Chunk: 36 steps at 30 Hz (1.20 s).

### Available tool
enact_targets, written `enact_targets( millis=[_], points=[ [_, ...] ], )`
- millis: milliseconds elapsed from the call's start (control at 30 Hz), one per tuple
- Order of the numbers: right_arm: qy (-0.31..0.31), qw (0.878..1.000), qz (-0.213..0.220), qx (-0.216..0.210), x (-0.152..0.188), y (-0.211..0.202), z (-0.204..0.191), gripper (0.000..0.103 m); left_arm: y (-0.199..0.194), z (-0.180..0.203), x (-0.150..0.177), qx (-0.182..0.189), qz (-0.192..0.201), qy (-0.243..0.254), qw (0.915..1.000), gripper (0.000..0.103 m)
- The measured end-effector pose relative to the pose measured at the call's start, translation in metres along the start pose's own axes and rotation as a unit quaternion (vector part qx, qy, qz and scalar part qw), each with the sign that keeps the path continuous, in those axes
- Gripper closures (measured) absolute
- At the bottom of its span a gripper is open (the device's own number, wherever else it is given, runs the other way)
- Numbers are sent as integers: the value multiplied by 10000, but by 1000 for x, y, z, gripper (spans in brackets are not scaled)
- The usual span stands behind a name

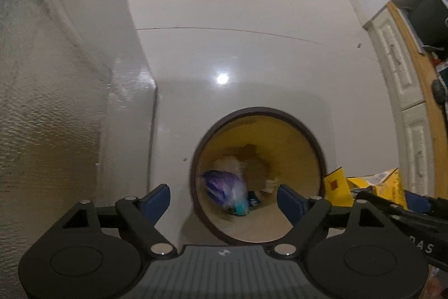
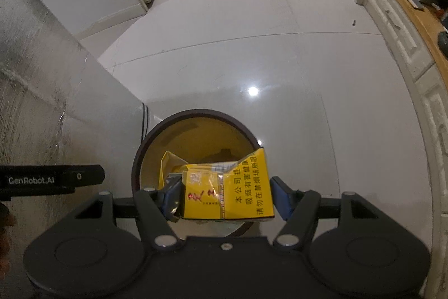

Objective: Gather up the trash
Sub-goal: 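Open the left tool to drop the bag while the right tool drops the box, then raise both open tools from the bin and move them back toward the table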

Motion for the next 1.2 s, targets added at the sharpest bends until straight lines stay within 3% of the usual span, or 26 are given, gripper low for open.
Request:
enact_targets(
  millis=[200, 333, 500, 567, 900, 1200],
  points=[
    [-169, 9998, -64, -129, 1, 6, -10, 34, 1, -11, 3, -289, -67, -1, 9996, 13],
    [-317, 9994, -86, -107, 3, 7, -13, 17, 1, -13, 5, -353, -85, 19, 9993, 9],
    [-395, 9991, -151, 17, 5, 7, -10, 11, -2, -10, 6, -392, -107, 99, 9991, 4],
    [-408, 9990, -195, 50, 6, 6, -9, 4, -3, -9, 7, -417, -116, 151, 9990, 2],
    [-547, 9975, -407, 205, 15, -4, -5, 0, -7, -11, 21, -560, -332, 307, 9974, 0],
    [-280, 9991, -281, 138, 19, -28, 6, 0, -34, -10, 28, -553, -124, 357, 9978, 0]
  ],
)
Point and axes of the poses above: each gripper's, at about its wrist camera, not at the fingertips, and y roughly the way its jaws point, z to its right, x to its underside, the point moved 1 cm from there along y, roughly the way its jaws point, and after that the axes turned 5 degrees about -z, right-handed, at the moved point
